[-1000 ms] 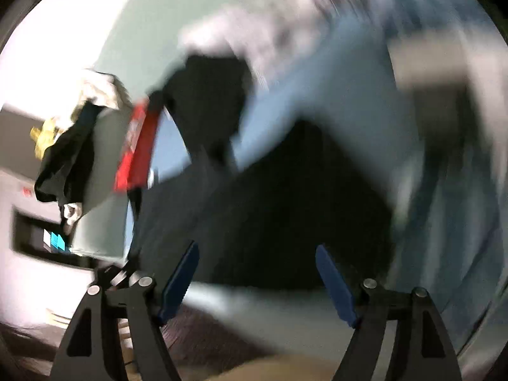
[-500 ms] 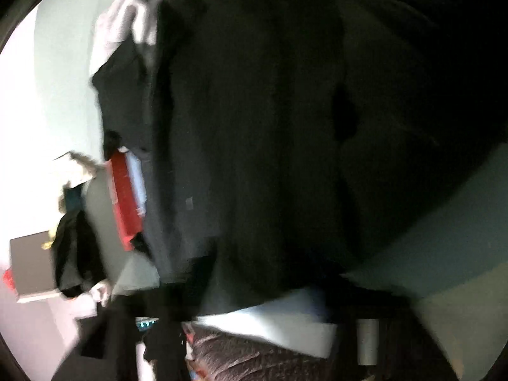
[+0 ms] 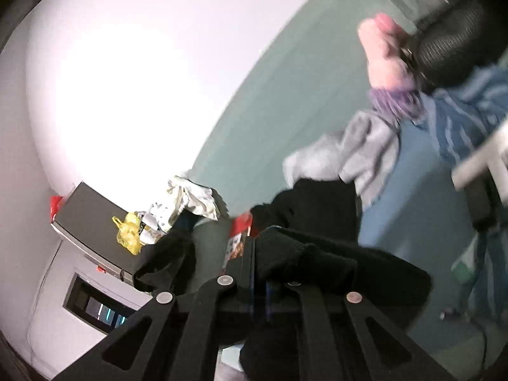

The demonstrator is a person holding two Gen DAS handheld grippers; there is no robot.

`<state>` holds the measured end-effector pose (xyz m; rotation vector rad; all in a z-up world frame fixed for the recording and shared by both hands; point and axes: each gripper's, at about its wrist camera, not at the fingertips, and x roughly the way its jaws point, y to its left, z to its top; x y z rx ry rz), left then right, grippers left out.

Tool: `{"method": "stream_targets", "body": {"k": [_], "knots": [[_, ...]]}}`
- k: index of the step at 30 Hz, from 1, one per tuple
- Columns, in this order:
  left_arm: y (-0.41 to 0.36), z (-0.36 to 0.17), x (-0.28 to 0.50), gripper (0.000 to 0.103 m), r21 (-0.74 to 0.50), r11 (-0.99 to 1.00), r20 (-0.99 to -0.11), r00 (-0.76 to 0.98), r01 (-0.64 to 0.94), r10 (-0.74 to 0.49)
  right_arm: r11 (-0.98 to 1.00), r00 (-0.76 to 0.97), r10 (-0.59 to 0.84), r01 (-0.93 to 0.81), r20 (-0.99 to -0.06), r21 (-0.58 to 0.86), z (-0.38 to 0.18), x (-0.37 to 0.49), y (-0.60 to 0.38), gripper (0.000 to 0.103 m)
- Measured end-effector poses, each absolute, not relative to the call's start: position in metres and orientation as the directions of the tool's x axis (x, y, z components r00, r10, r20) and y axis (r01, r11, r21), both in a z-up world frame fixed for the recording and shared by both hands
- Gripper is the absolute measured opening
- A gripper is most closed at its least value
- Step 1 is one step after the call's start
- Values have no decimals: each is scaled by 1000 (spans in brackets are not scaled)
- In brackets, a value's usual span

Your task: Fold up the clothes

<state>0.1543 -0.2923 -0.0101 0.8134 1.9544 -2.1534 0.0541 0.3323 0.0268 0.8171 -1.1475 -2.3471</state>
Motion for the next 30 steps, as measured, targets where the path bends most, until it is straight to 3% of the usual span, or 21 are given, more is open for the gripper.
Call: {"method": "stream_targets", "body": {"k": [5,8,10,12,16,21,23,25,27,28,29,30], "knots": [[-311,0,129,5,-914,-148,-403,-890,379,214,-633,-703,-588,93,-399,769,26,13,325,5],[-318,20,119,5,-938,-187,-322,-933,292,160,-625,-702,-614,154,-360,765,40,-9,315,5],[-322,26,122,5,-935,-213,-315,-941,284,127,-644,-713,-617,215,-333,734,48,-4,308,5],[-327,12,124,5,-913,-241,-364,-924,329,118,-652,-701,-629,240,-336,719,48,-6,299,5],[-332,-42,133,5,-843,-296,-499,-859,449,118,-699,-639,-622,194,-452,688,12,-3,286,5],[-317,-165,151,5,-571,-367,-810,-577,734,106,-794,-437,-556,29,-707,607,-103,18,270,5],[-312,-200,155,5,-474,-367,-877,-466,800,117,-826,-319,-520,-48,-792,562,-157,31,268,6],[-309,-214,158,9,-450,-360,-891,-438,818,119,-854,-212,-485,-94,-849,511,-194,43,266,14],[-310,-209,160,15,-458,-337,-888,-442,823,125,-871,-175,-457,-109,-872,479,-202,51,270,43],[-311,-206,158,20,-436,-336,-899,-422,835,117,-872,-168,-453,-119,-876,474,-204,55,274,50],[-311,-201,157,32,-396,-341,-917,-387,852,97,-854,-176,-478,-137,-861,502,-202,58,282,58],[-311,-196,157,43,-352,-349,-934,-350,869,70,-834,-185,-502,-154,-845,530,-201,61,290,60]]}}
